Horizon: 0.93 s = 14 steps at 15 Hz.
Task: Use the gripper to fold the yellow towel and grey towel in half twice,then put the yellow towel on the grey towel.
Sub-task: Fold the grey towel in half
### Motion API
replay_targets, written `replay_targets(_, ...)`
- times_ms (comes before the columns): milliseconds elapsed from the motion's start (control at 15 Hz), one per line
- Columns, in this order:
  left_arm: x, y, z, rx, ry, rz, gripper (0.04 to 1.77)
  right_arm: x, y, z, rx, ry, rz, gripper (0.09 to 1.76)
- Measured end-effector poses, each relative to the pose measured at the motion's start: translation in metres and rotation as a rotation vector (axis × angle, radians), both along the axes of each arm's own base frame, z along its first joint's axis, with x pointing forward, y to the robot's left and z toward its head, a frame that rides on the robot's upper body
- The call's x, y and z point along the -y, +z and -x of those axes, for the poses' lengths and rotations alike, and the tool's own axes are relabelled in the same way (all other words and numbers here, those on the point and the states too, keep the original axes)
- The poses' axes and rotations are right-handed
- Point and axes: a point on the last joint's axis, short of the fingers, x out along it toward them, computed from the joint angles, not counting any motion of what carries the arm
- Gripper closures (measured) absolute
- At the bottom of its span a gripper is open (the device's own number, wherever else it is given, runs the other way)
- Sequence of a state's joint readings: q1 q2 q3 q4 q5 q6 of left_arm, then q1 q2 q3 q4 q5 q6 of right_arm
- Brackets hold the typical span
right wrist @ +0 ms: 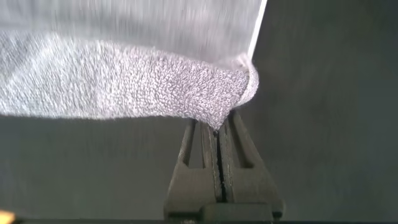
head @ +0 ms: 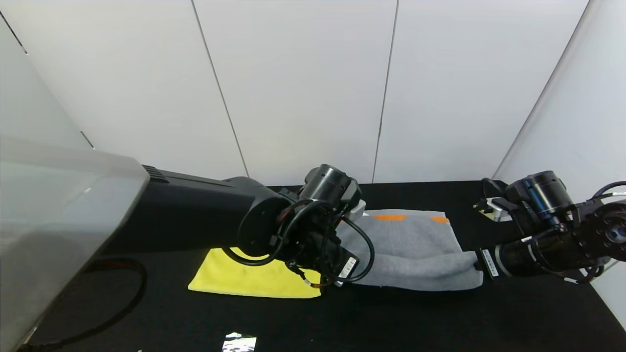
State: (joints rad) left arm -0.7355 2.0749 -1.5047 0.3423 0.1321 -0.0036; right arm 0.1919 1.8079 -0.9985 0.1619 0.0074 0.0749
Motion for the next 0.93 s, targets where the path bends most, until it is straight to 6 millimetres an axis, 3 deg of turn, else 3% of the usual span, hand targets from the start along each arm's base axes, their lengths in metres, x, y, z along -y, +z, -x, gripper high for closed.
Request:
replay_targets(467,0.002,-0.011,-0.027,-0.004,0.063,0.022,1.69,0.004,-0.006,-0.033,0.091,-0.062,-0.036,1.71)
replay_targets(933,0.003,-0.022,-0.05,0.005,0.107,0.064,1.69,0.008,-0.025,-0.058,0.157,-0.087,-0.055,1.71)
